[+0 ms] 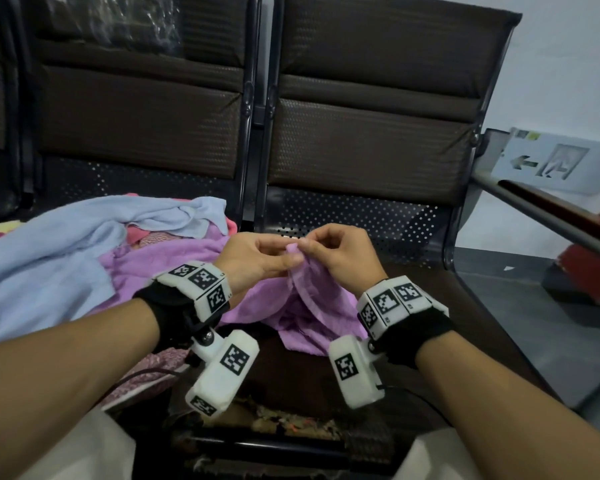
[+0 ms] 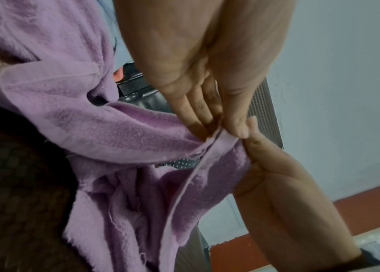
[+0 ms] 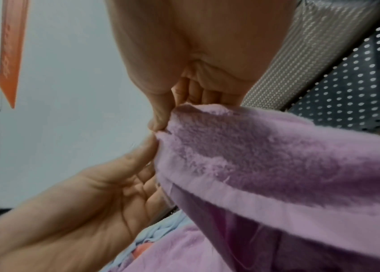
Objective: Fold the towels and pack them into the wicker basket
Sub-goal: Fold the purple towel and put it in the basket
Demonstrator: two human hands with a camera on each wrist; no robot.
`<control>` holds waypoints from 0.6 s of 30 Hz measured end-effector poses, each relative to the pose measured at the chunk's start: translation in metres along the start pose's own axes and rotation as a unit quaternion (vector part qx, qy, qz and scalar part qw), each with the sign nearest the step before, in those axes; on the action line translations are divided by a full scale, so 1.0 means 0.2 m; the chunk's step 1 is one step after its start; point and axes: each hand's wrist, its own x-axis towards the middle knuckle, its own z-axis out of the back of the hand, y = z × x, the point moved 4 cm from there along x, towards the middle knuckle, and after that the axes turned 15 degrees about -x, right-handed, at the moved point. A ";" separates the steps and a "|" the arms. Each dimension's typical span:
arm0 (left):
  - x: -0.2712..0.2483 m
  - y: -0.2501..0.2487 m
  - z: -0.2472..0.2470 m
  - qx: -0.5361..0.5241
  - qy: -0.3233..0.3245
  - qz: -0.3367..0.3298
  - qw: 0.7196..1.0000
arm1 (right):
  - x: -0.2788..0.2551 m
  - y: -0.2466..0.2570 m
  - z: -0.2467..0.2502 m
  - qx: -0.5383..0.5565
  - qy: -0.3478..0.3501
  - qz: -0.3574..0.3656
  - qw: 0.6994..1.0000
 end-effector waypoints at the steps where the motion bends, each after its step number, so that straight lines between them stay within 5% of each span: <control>1: 0.00 0.00 0.00 0.003 -0.012 -0.010 1.000 | 0.00 0.00 -0.01 0.012 0.003 -0.002 1.000; 9: -0.01 -0.14 0.05 0.021 -0.051 -0.037 0.998 | 0.01 0.00 0.05 -0.048 0.065 0.030 0.996; 13: -0.03 -0.28 0.10 0.001 -0.095 -0.075 0.993 | -0.02 0.00 0.09 -0.223 0.130 0.090 0.962; 18: -0.06 -0.38 0.18 0.039 -0.154 -0.109 0.981 | -0.08 0.04 0.05 -0.279 0.249 0.131 0.918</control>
